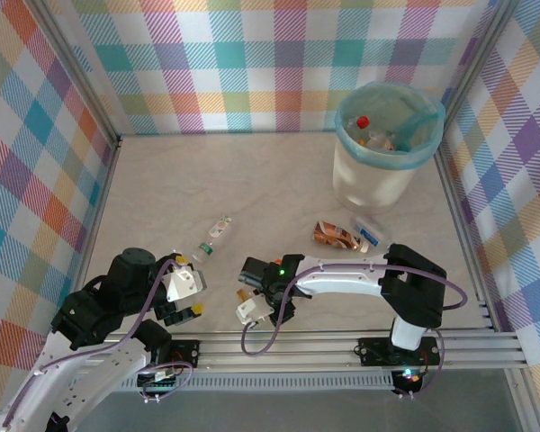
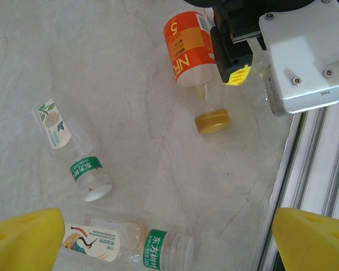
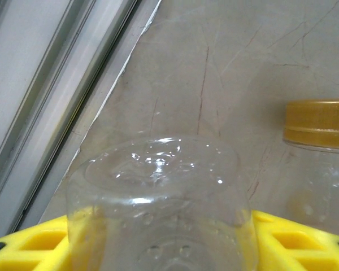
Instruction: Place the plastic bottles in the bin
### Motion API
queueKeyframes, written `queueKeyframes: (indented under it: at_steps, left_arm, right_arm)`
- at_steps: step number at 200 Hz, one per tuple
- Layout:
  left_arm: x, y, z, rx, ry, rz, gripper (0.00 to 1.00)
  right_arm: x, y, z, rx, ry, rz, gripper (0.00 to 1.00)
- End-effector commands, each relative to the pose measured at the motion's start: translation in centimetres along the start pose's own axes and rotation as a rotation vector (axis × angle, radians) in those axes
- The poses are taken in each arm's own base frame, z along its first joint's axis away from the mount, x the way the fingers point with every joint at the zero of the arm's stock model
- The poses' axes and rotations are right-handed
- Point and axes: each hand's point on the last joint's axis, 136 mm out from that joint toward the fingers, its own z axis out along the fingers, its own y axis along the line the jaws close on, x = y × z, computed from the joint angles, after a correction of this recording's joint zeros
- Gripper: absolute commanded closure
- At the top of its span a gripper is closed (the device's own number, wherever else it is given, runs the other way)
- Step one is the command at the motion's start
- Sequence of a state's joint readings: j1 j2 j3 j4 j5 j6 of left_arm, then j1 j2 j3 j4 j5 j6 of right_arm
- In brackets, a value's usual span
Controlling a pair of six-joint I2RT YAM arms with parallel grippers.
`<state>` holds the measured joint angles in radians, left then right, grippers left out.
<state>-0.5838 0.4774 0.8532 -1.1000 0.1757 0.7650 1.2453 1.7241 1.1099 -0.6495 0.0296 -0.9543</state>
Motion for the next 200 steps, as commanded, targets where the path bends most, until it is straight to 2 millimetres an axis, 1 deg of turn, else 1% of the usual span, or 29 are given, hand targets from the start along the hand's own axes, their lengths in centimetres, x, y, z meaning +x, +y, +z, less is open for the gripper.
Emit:
queueKeyframes:
  at_steps: [1,14,29,35,38,41,46,55,61,69,77,91,103,118,130,143,171,200]
  left_arm:
    - [-1.4,0.2,-0.4,0.004,-0.051,0.021,0.06]
    - [-2.5,0.5,-0.6,0.011,-0.084,0.026,0.06]
    - [-4.0,1.3,-0.9,-0.003,-0.120,0.023,0.07]
    - [-4.8,2.1,-1.2,-0.034,-0.146,-0.019,0.07]
    - [-5.2,2.7,-1.4,-0.059,-0.156,-0.037,0.06]
    - [-5.4,3.2,-1.6,-0.084,-0.164,-0.041,0.05]
    - [-5.9,4.0,-2.1,-0.128,-0.178,-0.039,0.05]
    - [-6.6,5.6,-3.1,-0.211,-0.191,-0.037,0.04]
    - [-6.6,6.3,-3.7,-0.249,-0.180,-0.016,0.02]
    - [-6.3,6.6,-4.0,-0.276,-0.149,0.040,0.01]
    - [-6.2,7.5,-4.2,-0.318,-0.121,0.060,0.01]
    - [-6.2,8.7,-4.3,-0.358,-0.087,0.060,0.02]
    - [-6.8,8.8,-4.2,-0.352,-0.113,0.042,0.03]
    - [-8.0,8.3,-3.9,-0.322,-0.196,0.005,0.03]
    - [-8.8,8.0,-3.6,-0.296,-0.243,-0.021,0.03]
    - [-9.4,8.2,-3.4,-0.281,-0.258,-0.046,0.03]
    - [-10.3,9.0,-3.1,-0.288,-0.280,-0.097,0.04]
    - [-10.6,9.7,-2.8,-0.298,-0.274,-0.152,0.05]
  right_arm:
    - [-1.4,-0.1,-2.4,0.010,-0.055,0.025,0.44]
    - [-1.8,0.4,-4.2,0.003,-0.090,0.065,0.46]
    - [-2.9,0.5,-7.6,0.031,-0.193,0.133,0.46]
    - [-3.8,-0.1,-9.3,0.073,-0.262,0.170,0.46]
    - [-4.4,-0.9,-10.3,0.108,-0.313,0.197,0.46]
    - [-5.0,-1.5,-11.3,0.137,-0.364,0.225,0.47]
    - [-5.7,-2.1,-13.1,0.165,-0.437,0.257,0.47]
    - [-6.3,-1.8,-15.7,0.189,-0.513,0.269,0.47]
    - [-6.2,-1.4,-17.0,0.201,-0.542,0.271,0.46]
    - [-5.6,-0.9,-18.0,0.208,-0.553,0.260,0.45]
    - [-4.9,-0.7,-18.9,0.223,-0.545,0.249,0.45]
    - [-3.8,-1.8,-20.3,0.275,-0.511,0.266,0.46]
    - [-3.9,-3.0,-21.7,0.308,-0.540,0.292,0.48]
    - [-4.8,-4.0,-23.1,0.341,-0.608,0.304,0.48]
    - [-5.4,-4.5,-24.6,0.360,-0.650,0.312,0.48]
    - [-5.6,-5.0,-26.4,0.396,-0.677,0.317,0.49]
    - [-4.6,-6.6,-30.2,0.533,-0.721,0.348,0.51]
    - [-2.9,-8.8,-34.0,0.717,-0.721,0.393,0.53]
